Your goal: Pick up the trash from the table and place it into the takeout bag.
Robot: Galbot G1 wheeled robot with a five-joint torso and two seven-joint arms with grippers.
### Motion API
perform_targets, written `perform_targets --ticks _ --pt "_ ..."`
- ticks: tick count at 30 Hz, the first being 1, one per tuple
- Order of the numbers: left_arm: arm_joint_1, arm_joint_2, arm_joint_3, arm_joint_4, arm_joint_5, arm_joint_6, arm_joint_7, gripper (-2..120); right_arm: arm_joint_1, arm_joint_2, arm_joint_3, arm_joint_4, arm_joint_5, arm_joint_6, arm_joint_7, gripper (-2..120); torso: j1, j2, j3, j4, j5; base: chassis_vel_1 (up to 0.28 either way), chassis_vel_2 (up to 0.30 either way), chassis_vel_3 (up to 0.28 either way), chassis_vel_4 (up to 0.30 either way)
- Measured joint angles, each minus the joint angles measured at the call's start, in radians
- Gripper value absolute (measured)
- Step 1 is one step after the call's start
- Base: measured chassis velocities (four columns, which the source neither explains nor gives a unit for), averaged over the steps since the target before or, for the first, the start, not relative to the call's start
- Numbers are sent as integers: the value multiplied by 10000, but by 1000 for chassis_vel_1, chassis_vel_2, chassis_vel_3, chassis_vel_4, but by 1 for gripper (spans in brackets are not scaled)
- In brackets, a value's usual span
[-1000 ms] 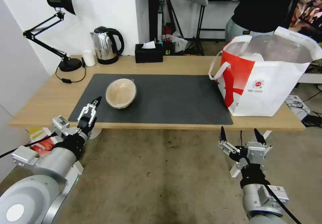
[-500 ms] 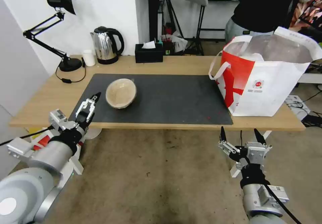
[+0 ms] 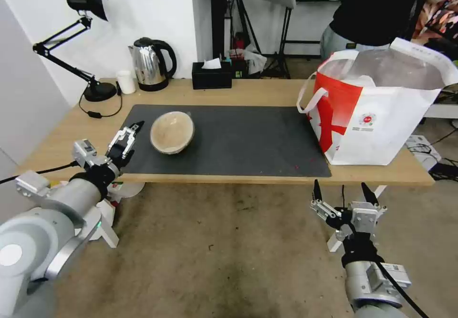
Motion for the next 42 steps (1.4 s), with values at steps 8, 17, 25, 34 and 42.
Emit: perform_targets --ticks 8,17,25,34,42 --pt "-172 282 -352 190 -550 215 -426 100 0 0 0 0 -1 0 0 100 0 0 0 1 1 0 0 0 0" --pt "-392 484 -228 567 -607 253 -482 100 0 0 0 0 0 0 0 100 0 0 0 0 0 0 0 0 0" --pt "-889 702 98 1065 -849 484 -832 100 0 0 0 0 -1 0 0 100 0 0 -1 0 0 0 0 0 0" --pt "-1300 826 392 1575 -850 487 -991 100 0 0 0 0 0 0 0 100 0 0 0 0 0 0 0 0 0" --pt "-1691 939 727 1996 -848 486 -1076 100 0 0 0 0 0 0 0 100 0 0 0 0 0 0 0 0 0"
